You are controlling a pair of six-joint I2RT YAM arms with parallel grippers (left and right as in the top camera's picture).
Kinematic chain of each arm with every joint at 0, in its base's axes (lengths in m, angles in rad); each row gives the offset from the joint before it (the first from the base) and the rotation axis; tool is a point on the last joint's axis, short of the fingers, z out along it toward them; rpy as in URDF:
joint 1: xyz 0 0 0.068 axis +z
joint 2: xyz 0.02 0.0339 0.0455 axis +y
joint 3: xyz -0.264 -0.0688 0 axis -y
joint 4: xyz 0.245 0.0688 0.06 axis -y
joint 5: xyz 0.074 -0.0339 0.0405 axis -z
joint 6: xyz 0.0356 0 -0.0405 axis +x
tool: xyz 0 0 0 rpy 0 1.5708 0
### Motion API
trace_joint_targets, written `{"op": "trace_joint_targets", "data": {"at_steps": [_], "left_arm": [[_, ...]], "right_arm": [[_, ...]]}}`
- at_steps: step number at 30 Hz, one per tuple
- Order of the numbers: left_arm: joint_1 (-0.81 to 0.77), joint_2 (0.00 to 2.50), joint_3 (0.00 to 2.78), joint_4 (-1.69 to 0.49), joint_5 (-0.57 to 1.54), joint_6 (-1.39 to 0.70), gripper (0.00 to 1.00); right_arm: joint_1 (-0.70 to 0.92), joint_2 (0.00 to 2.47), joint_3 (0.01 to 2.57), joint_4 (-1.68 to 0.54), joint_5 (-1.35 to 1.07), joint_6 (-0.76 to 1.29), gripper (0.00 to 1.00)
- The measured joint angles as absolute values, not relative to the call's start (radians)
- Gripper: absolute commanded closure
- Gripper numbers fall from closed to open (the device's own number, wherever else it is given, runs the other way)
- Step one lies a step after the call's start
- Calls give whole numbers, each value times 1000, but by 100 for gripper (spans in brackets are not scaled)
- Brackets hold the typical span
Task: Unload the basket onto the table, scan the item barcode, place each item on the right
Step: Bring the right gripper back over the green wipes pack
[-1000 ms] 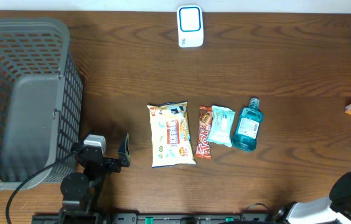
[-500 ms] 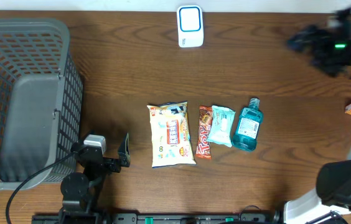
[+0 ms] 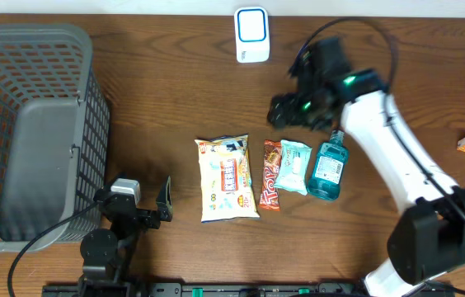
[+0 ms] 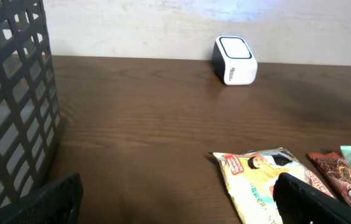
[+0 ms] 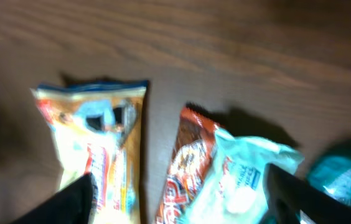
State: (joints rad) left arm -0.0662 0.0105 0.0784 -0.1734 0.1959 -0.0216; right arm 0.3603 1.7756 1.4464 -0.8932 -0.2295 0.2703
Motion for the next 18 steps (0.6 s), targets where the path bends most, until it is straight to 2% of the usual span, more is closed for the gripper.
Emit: {"op": "trace_joint_targets", "data": {"at_steps": [8, 11, 18], "left_arm": [[-66, 10, 78, -173, 196, -22, 2], [-66, 10, 78, -173, 196, -22, 2], [-66, 10, 78, -173, 196, -22, 2]], "right_arm": [[565, 1777, 1327, -867, 69, 403, 38], [624, 1778, 1327, -875, 183, 429, 45], [695, 1860, 1326, -920, 411, 546, 51]]}}
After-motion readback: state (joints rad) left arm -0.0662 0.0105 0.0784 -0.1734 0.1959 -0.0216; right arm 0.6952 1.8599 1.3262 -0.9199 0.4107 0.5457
